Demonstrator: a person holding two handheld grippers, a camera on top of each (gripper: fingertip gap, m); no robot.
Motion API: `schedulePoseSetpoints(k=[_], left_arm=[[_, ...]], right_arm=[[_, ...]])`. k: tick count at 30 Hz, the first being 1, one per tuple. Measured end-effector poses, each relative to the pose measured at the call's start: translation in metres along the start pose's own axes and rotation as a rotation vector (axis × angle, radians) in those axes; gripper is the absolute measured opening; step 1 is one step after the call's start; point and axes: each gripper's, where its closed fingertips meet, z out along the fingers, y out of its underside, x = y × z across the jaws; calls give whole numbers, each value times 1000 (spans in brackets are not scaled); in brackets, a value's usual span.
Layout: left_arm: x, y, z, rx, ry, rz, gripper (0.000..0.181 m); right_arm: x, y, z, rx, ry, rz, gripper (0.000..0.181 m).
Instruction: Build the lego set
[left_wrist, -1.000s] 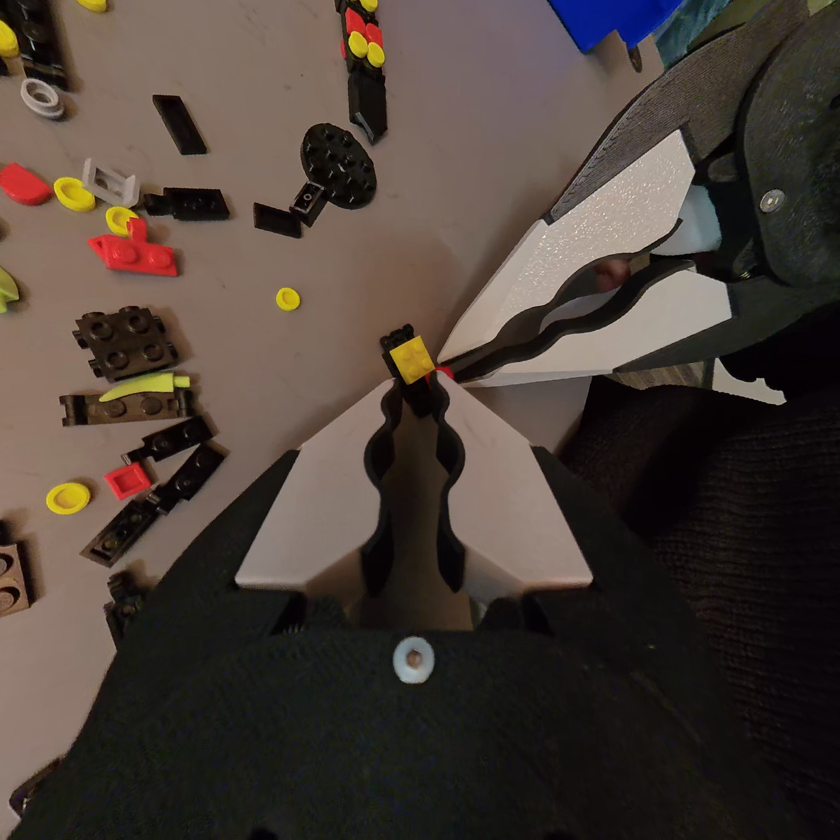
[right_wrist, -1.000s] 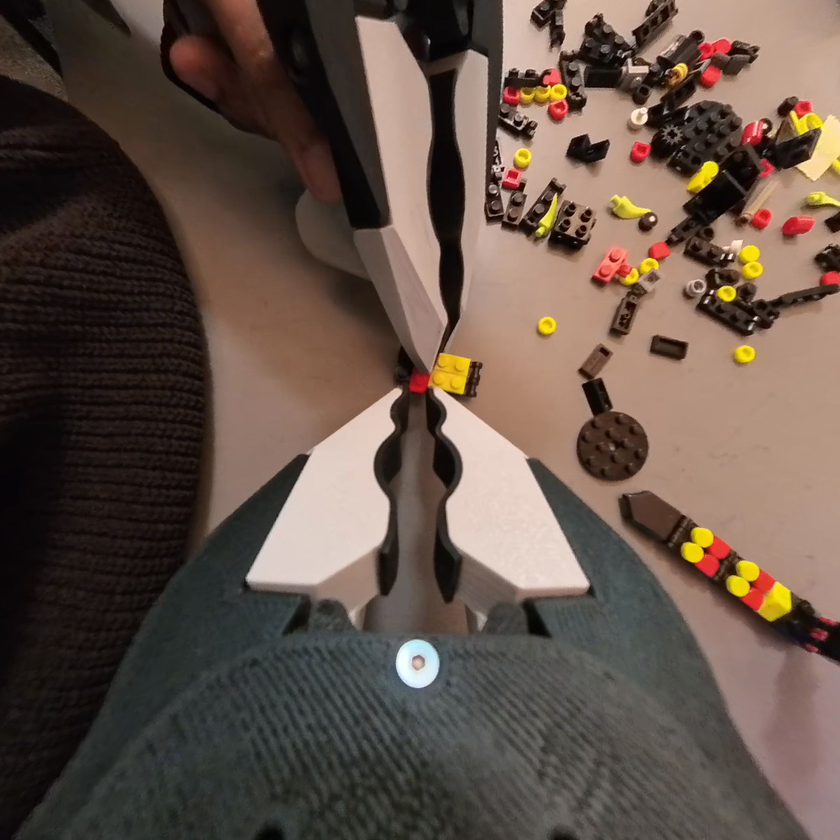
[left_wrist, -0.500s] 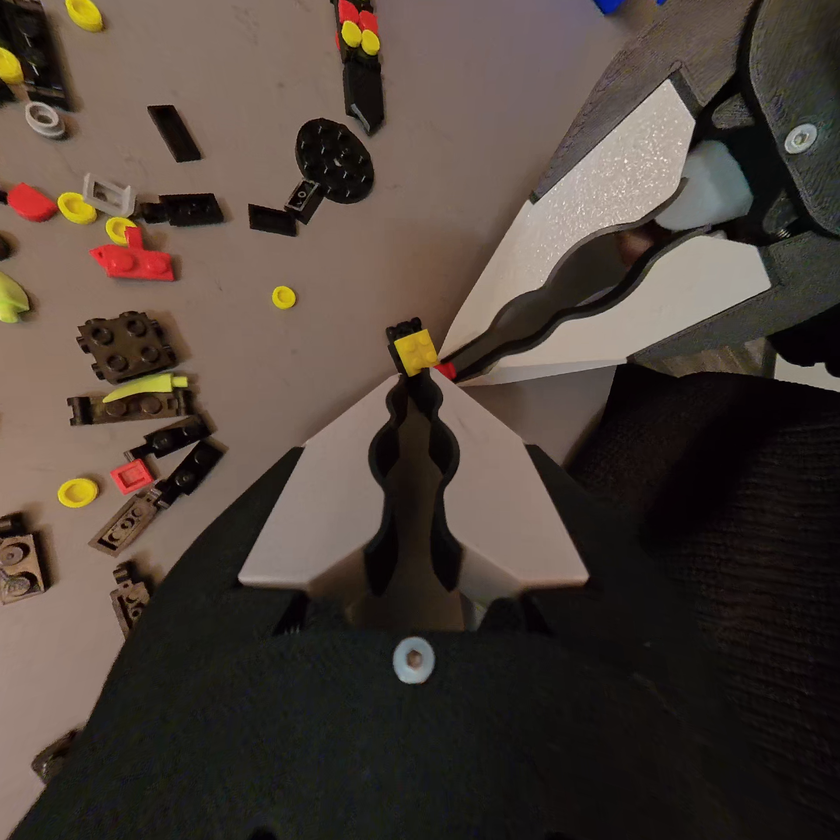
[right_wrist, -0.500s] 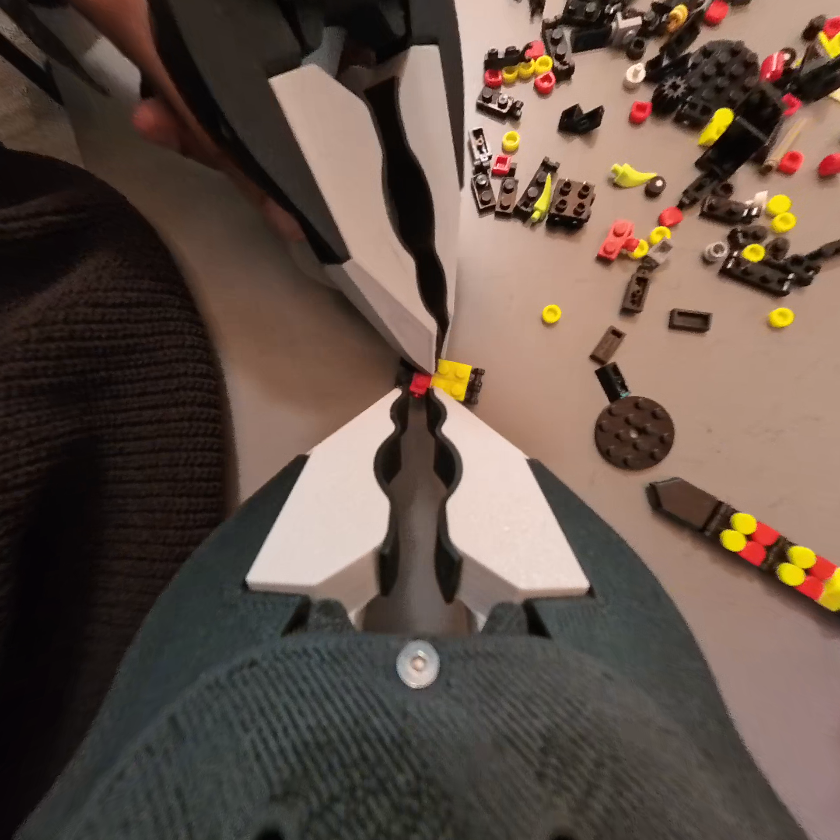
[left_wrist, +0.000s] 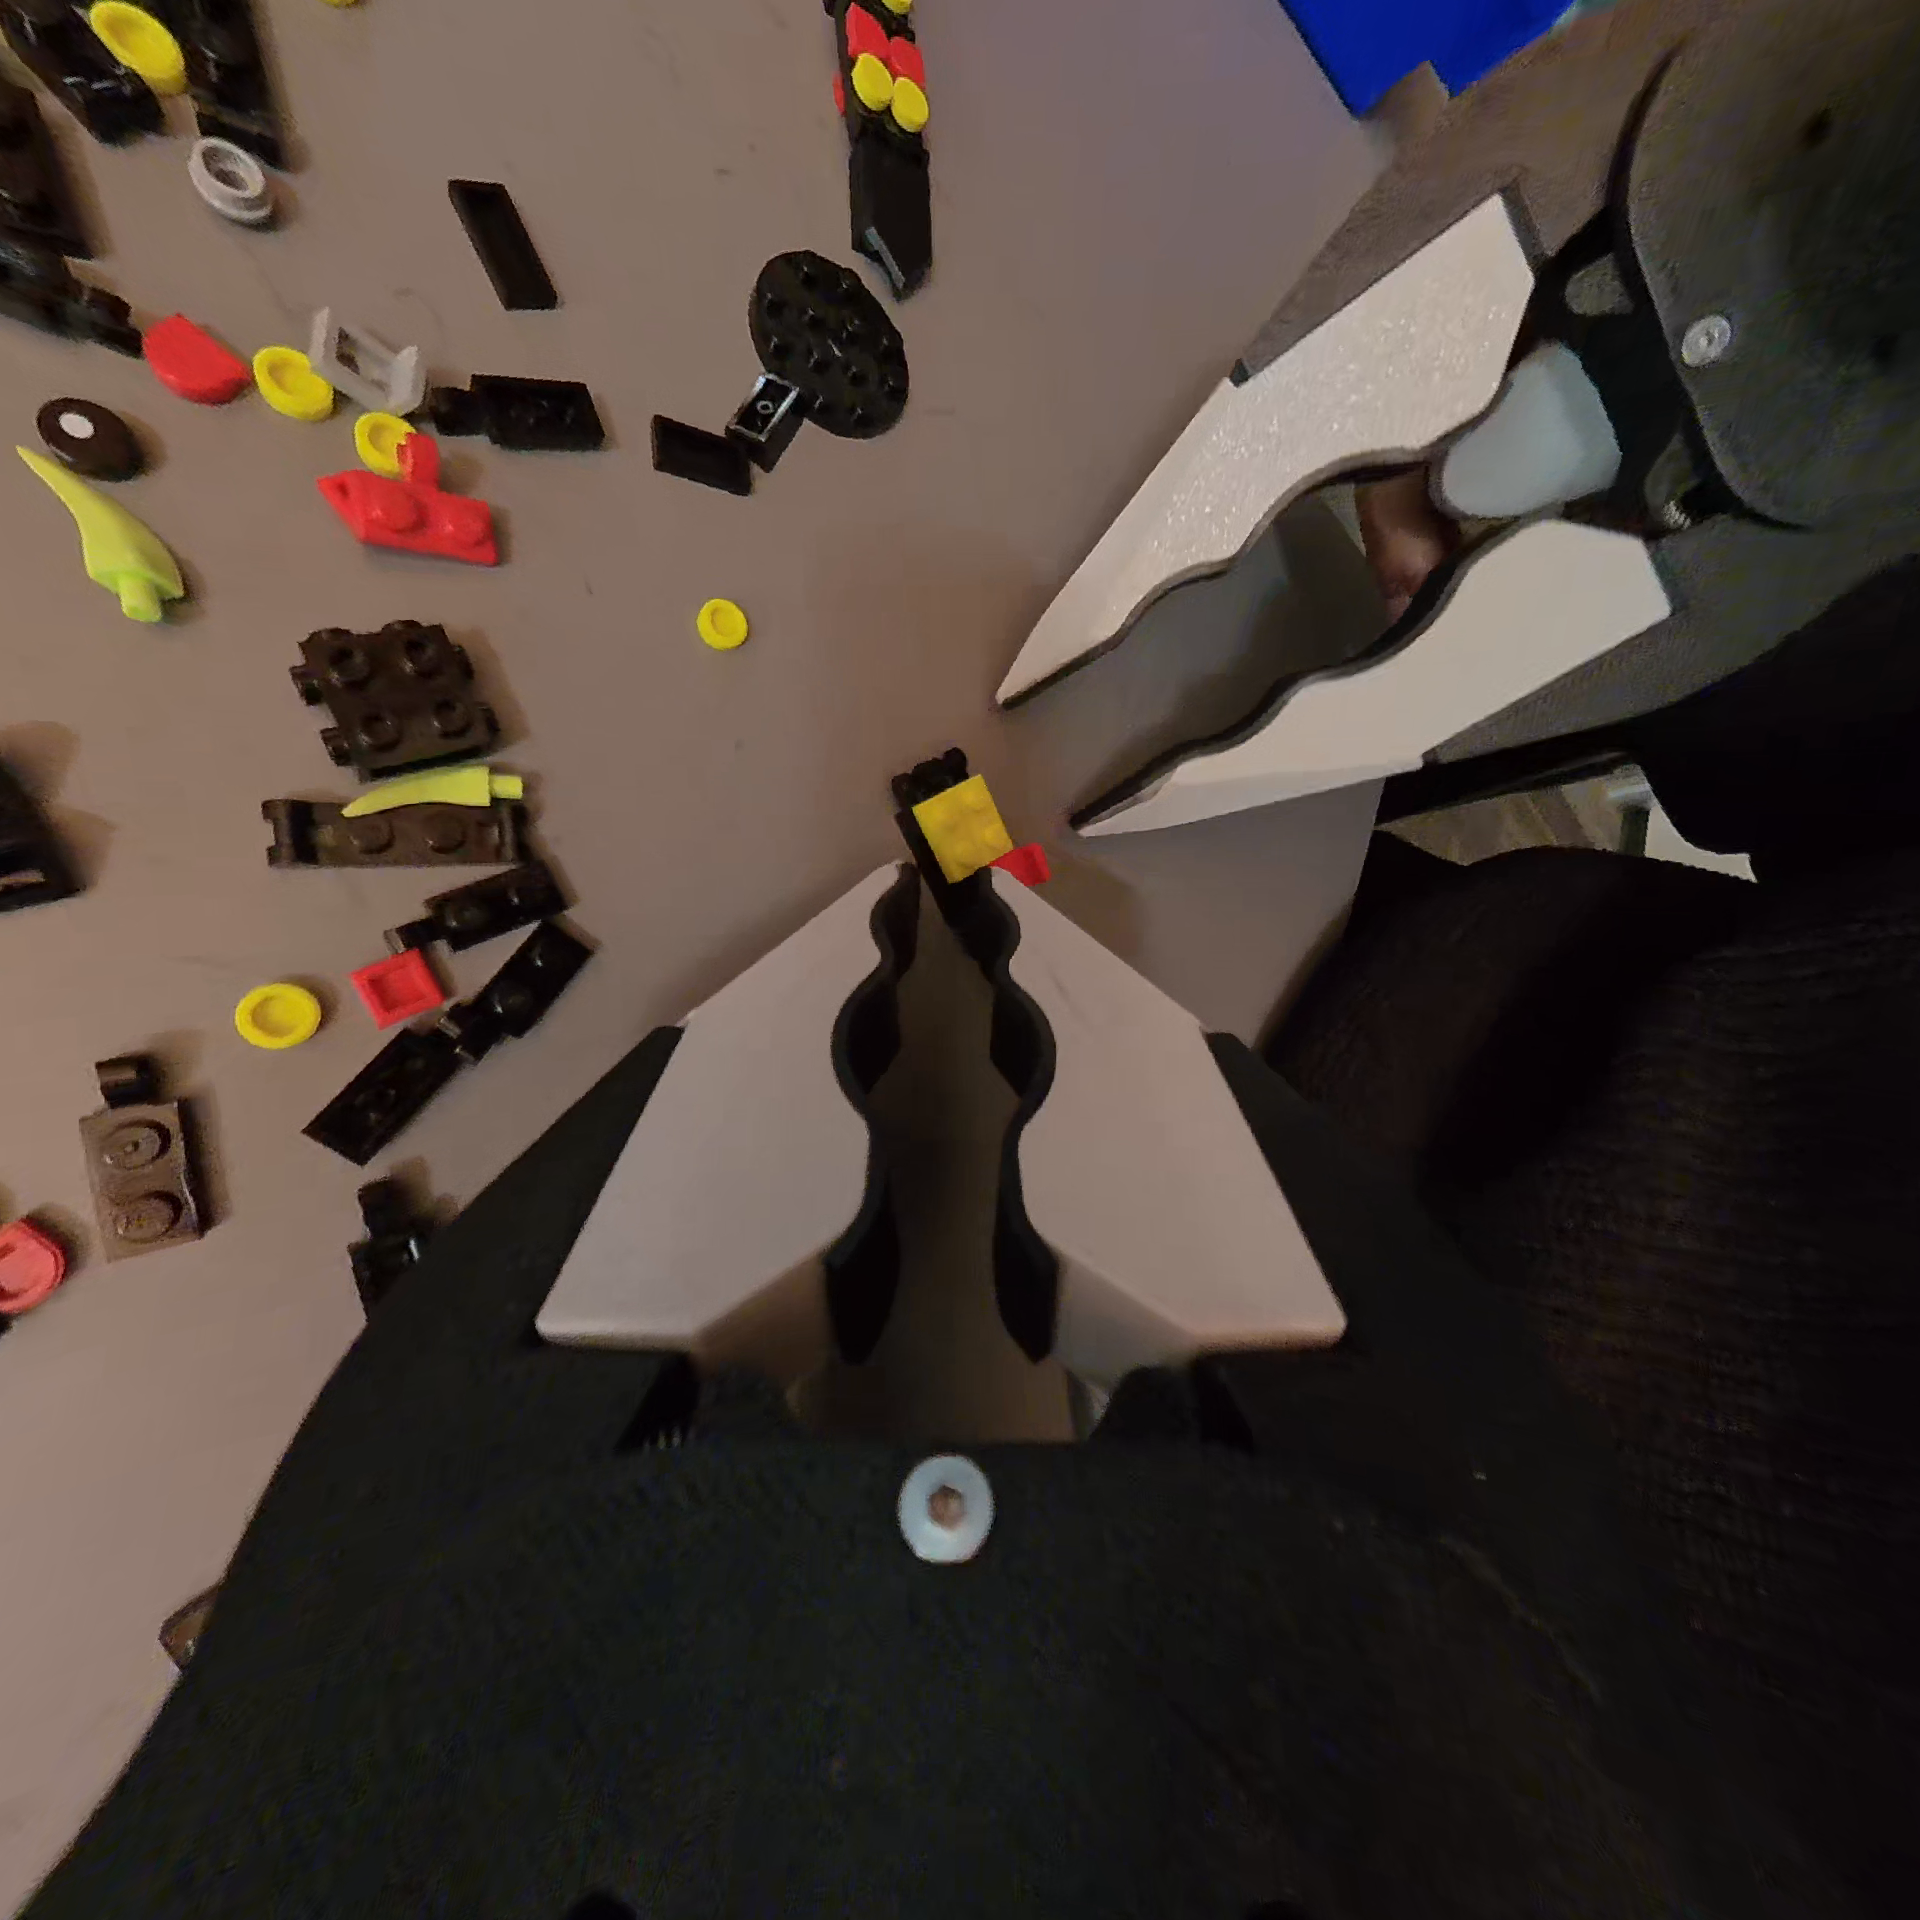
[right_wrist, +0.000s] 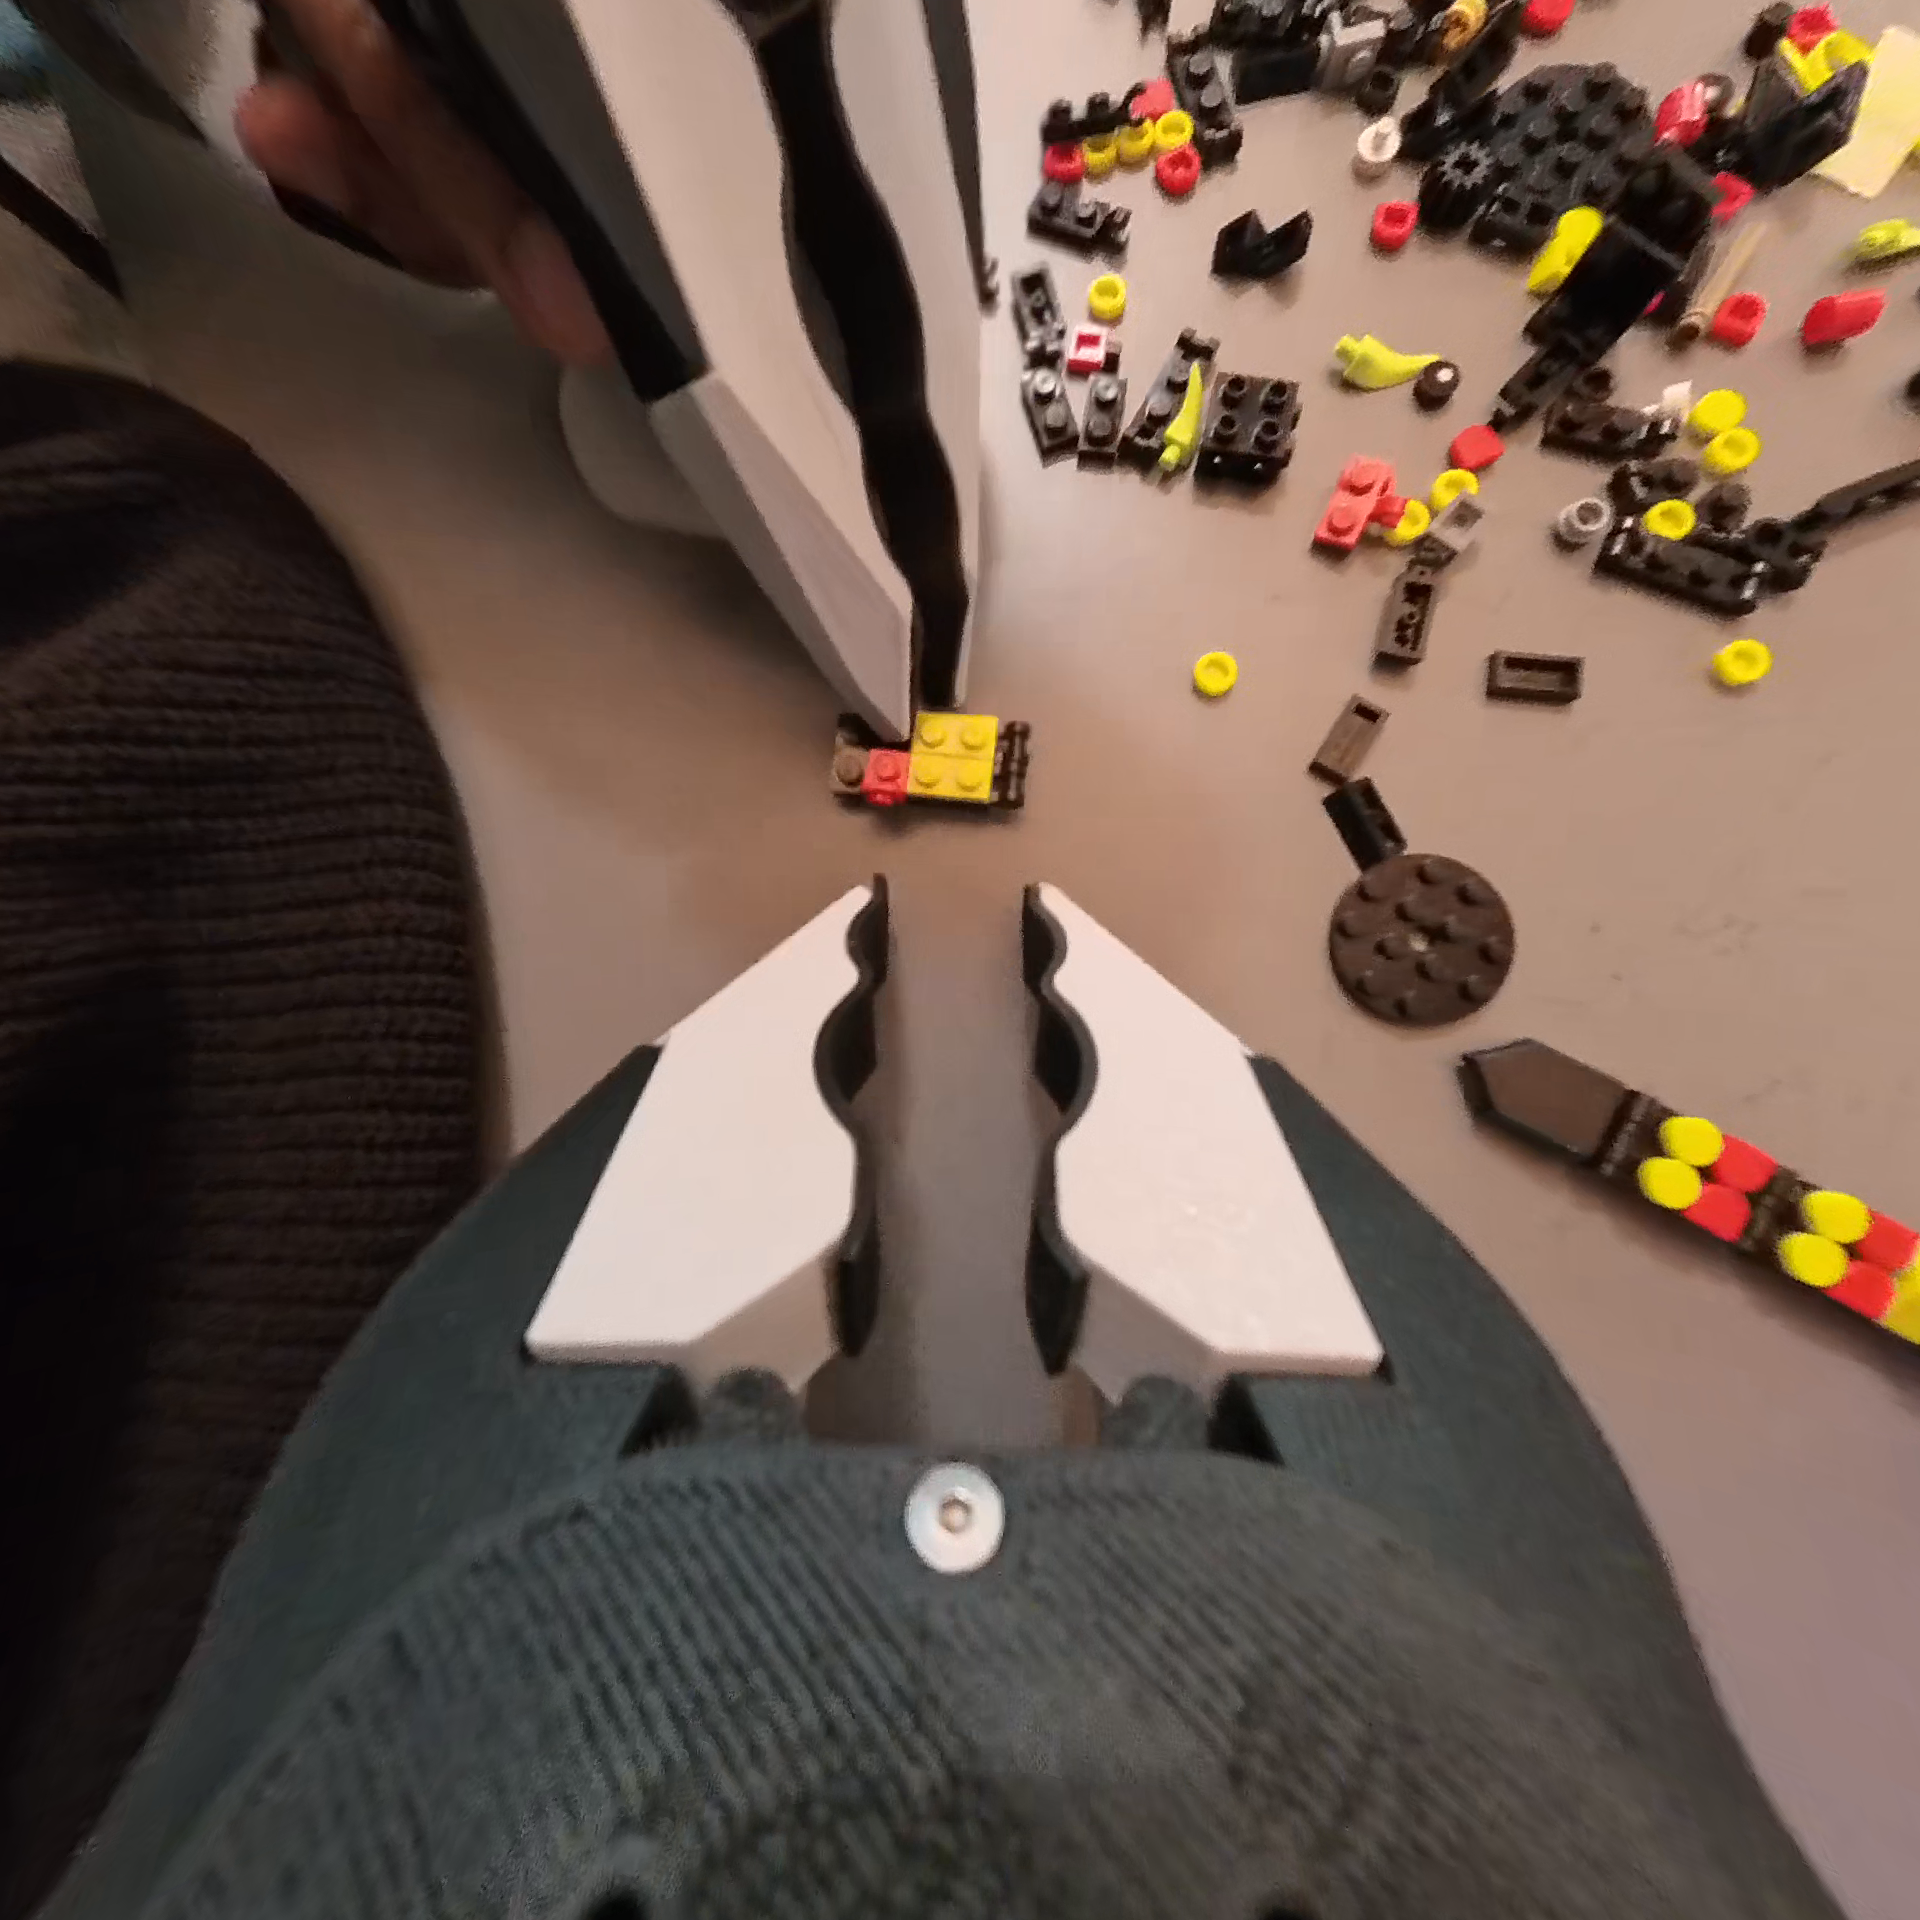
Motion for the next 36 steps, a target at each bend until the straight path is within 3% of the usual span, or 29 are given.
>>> schedulePoseSetpoints(k=[3,7,11,14,16,22,27,31,36], left_arm=[[1,2,-1,-3,12,7,8],[2,2,-1,0,34,-3,6],[2,2,-2,4,53,-10,4],[3,2,-1,2,59,0,5],[4,1,-2,9,69,-9,8],[11,-11,-14,98,176,-110,23],[32,-16,-22,128,402,-237,28],[46,-17,-26,129,511,-270,12],[50,-19,-29,144,535,-253,12]], right_arm=[[-3,-10,-1,70,-61,69,30],[-16,-22,2,126,-132,67,52],[-12,-23,11,84,-4,-89,67],[-11,-15,21,19,30,-137,64],[-12,-18,19,32,30,-125,38],[-6,-25,4,102,12,-94,38],[-17,-44,-15,231,23,-233,39],[-26,-48,-20,254,66,-361,38],[-27,-52,-24,273,97,-389,38]])
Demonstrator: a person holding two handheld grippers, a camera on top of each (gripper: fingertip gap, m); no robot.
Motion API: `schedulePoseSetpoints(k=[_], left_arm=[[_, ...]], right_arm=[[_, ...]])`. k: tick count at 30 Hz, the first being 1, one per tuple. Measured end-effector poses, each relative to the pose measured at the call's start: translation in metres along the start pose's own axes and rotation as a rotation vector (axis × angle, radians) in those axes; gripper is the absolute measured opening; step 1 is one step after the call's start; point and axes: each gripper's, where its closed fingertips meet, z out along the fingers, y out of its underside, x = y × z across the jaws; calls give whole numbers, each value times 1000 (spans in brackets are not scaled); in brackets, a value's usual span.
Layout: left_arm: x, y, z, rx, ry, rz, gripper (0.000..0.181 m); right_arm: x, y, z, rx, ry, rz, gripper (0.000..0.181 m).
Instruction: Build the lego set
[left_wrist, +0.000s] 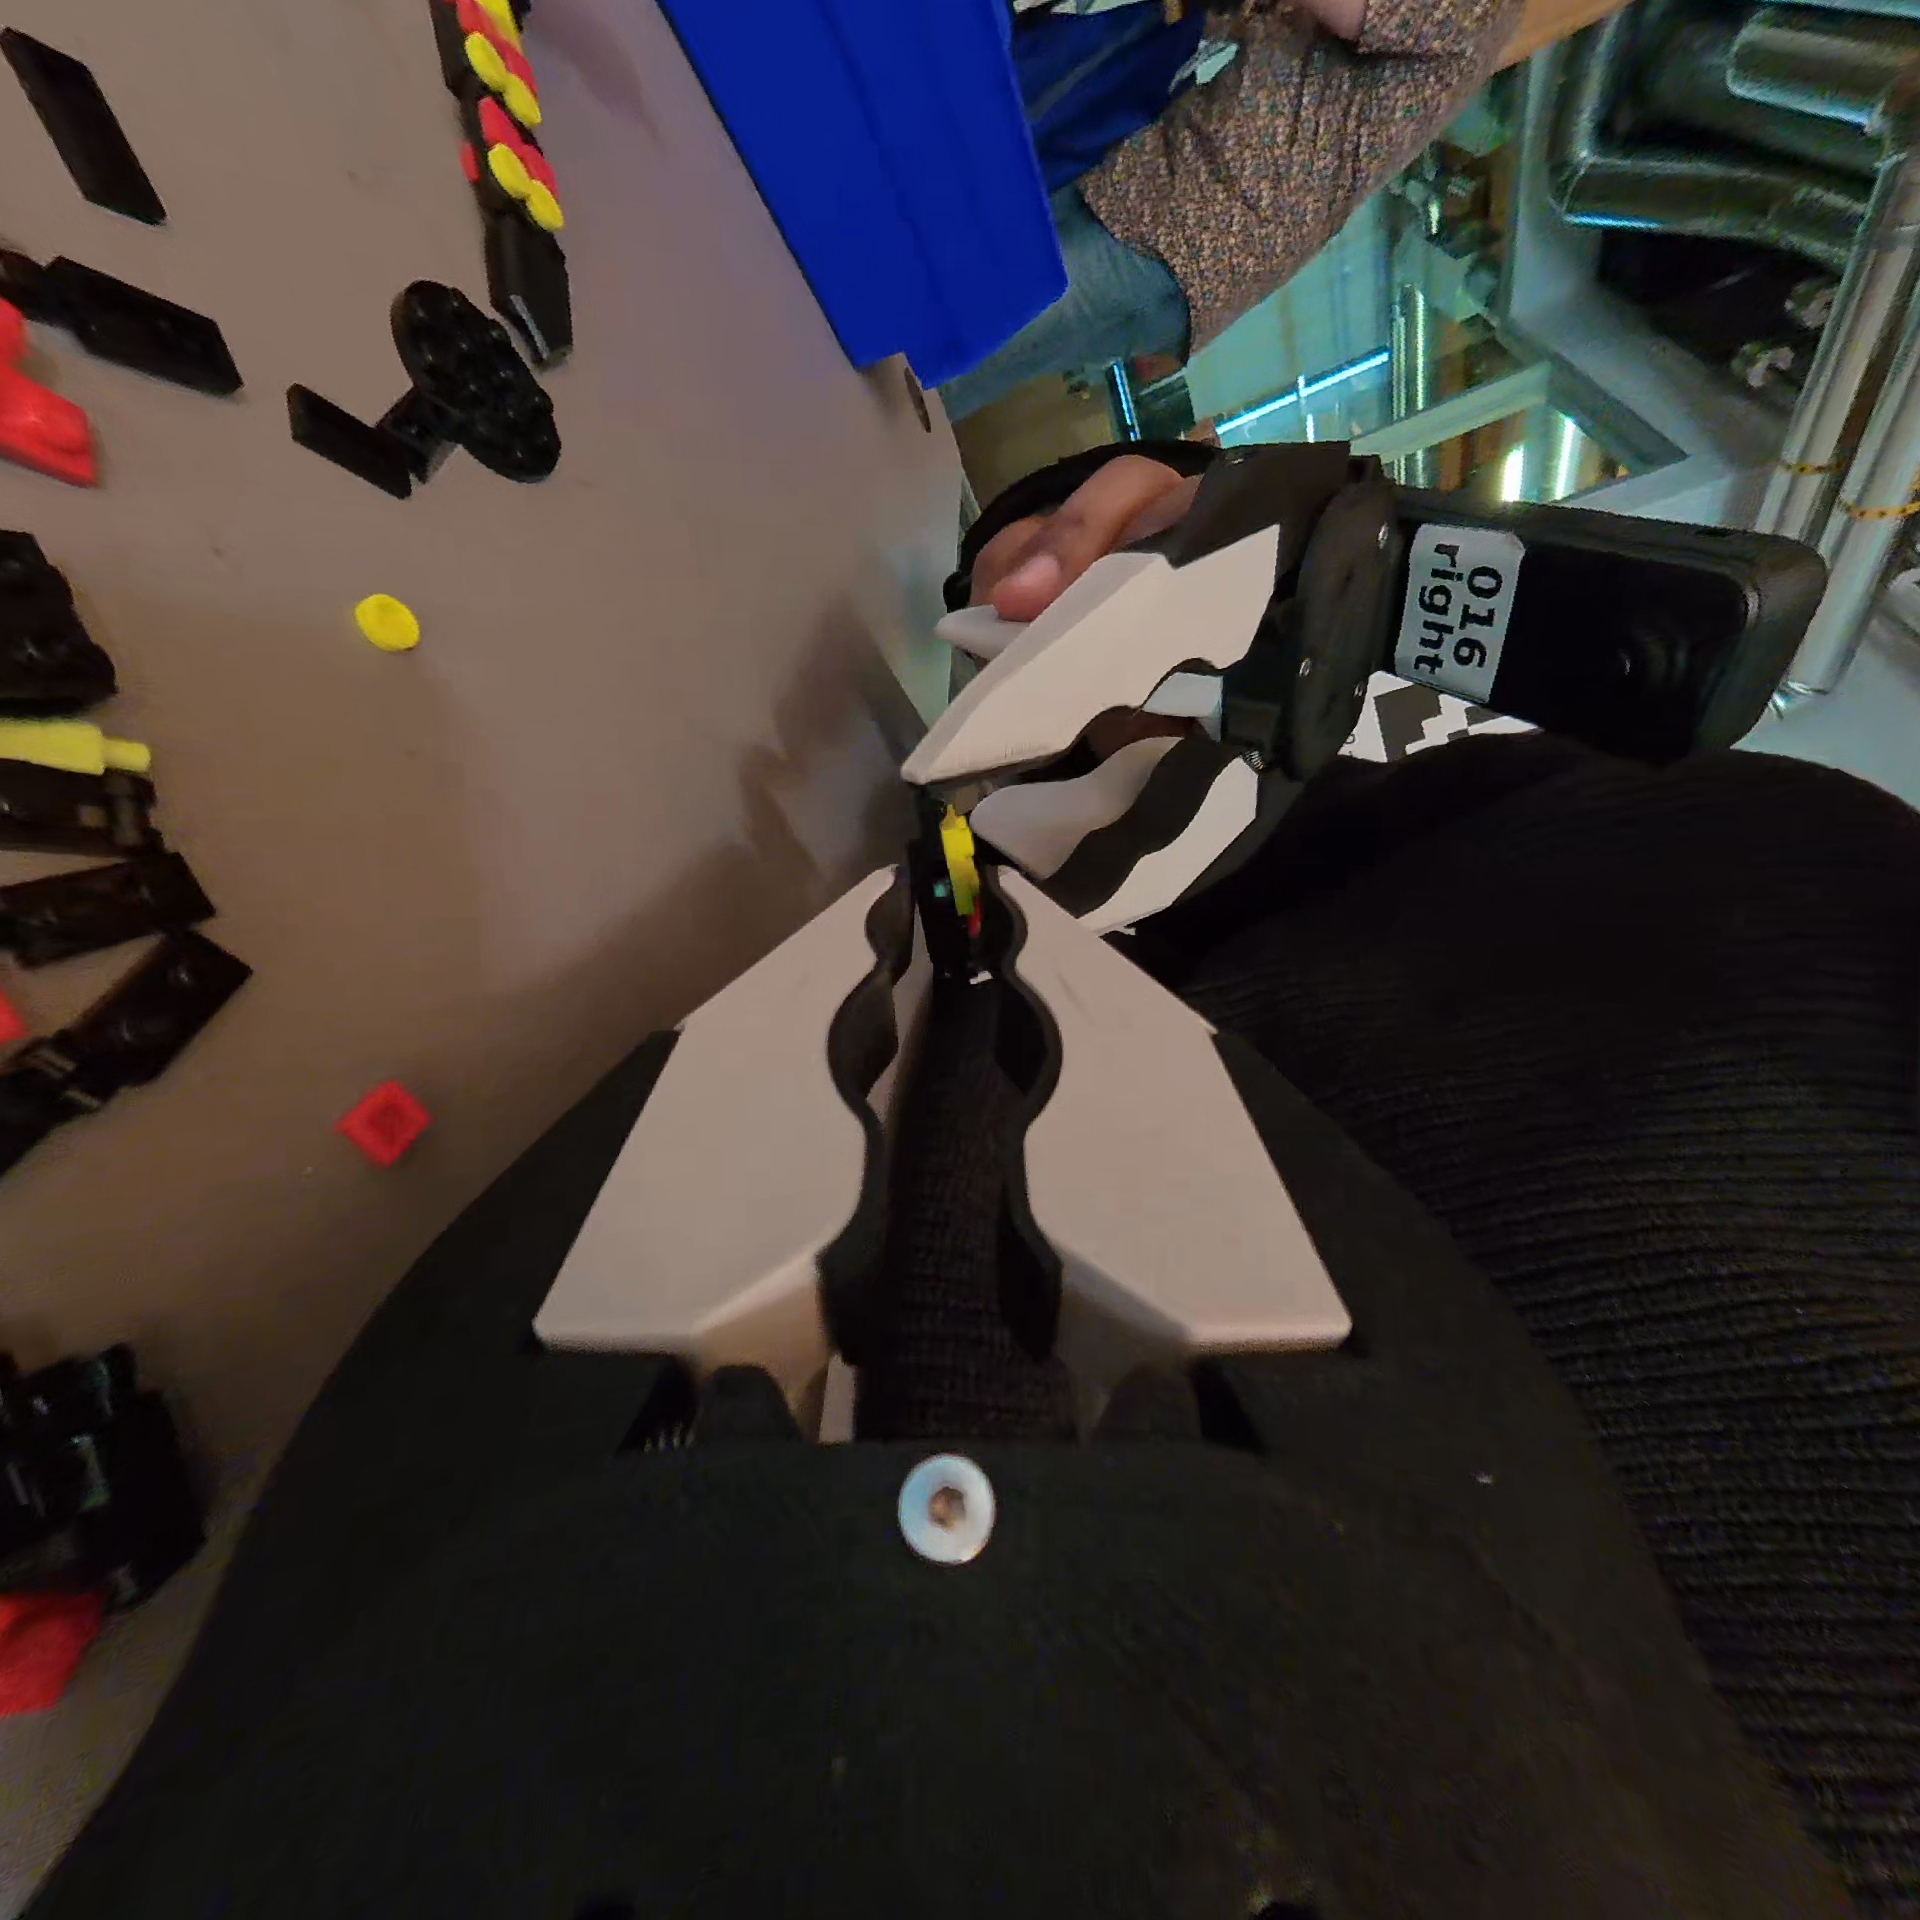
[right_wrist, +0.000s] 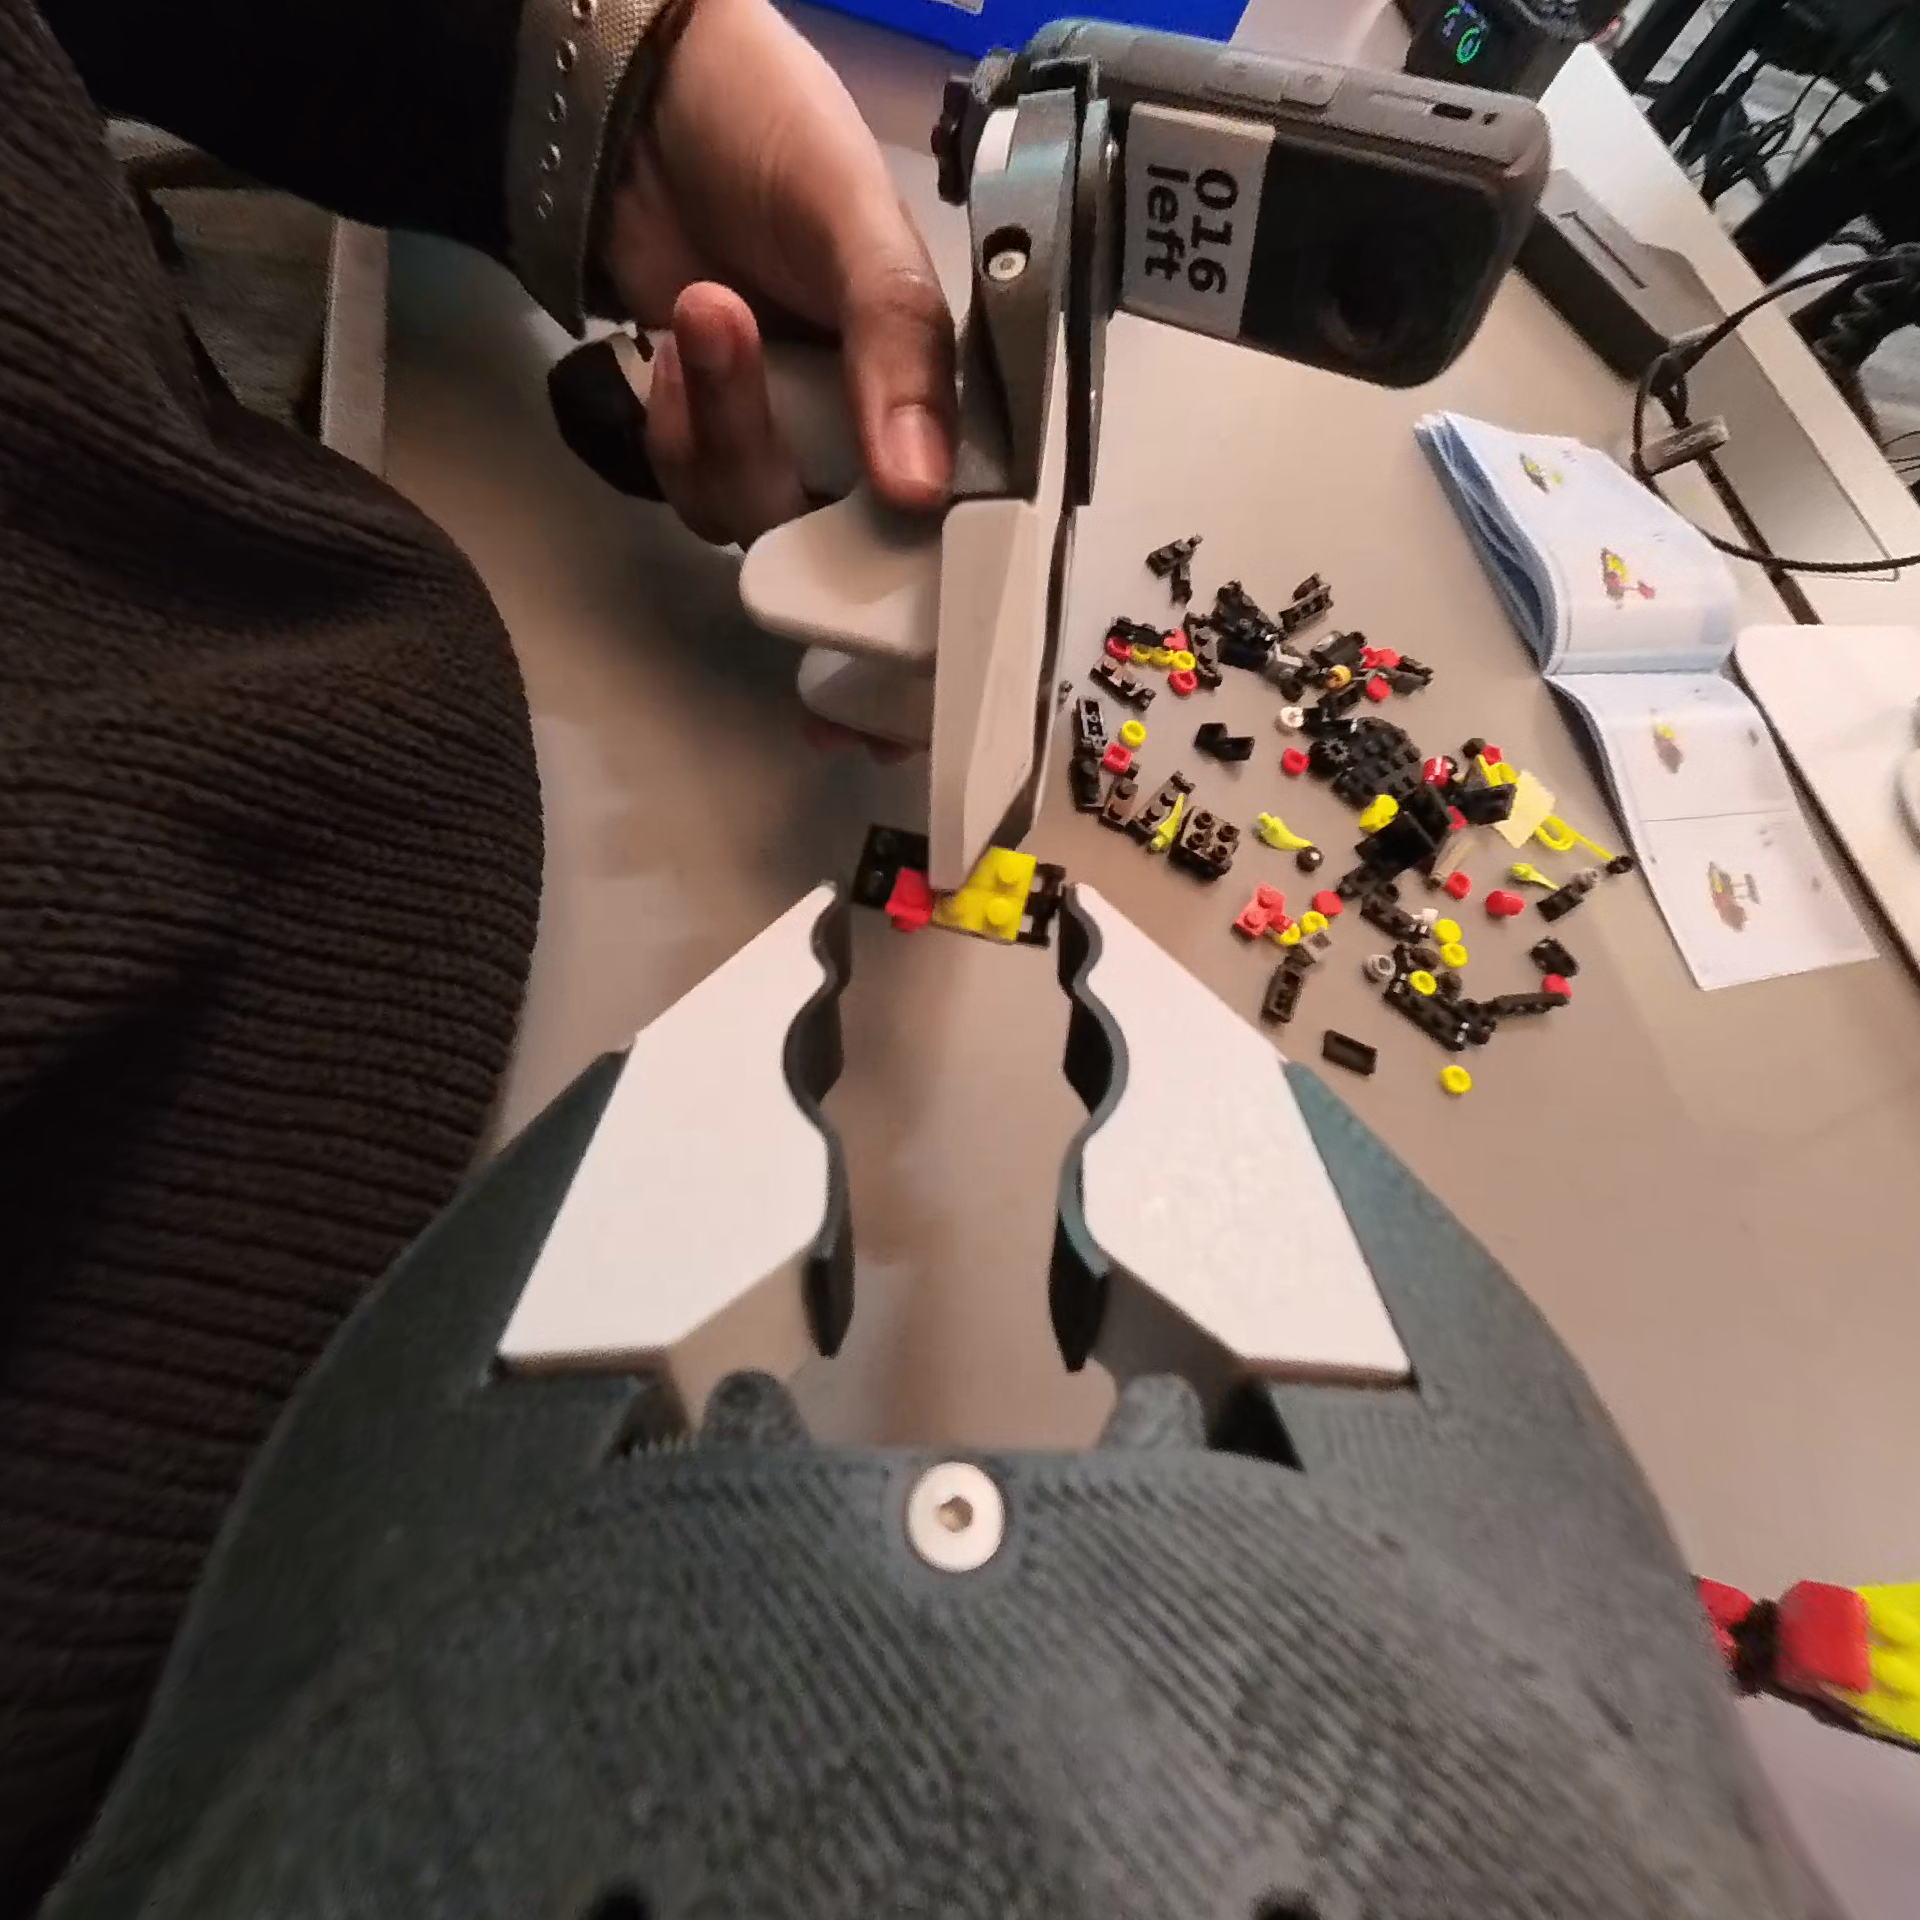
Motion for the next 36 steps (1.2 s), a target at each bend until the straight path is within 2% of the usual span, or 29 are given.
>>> schedulePoseSetpoints(k=[3,7,15,26,31,36], left_arm=[[0,3,1,-15,-7,16,20],[2,-2,2,12,-15,48,11],[-1,1,4,-3,-35,80,11],[7,-5,2,20,-3,89,8],[15,-8,1,44,62,67,9],[39,-13,-4,89,211,103,9]], right_arm=[[8,1,-2,-11,50,-13,38],[7,0,-3,-3,46,-12,38],[5,2,-1,-31,55,-40,38],[9,-9,-8,34,76,-18,37],[12,-16,-13,93,67,30,37],[16,-31,-24,224,14,163,42]])
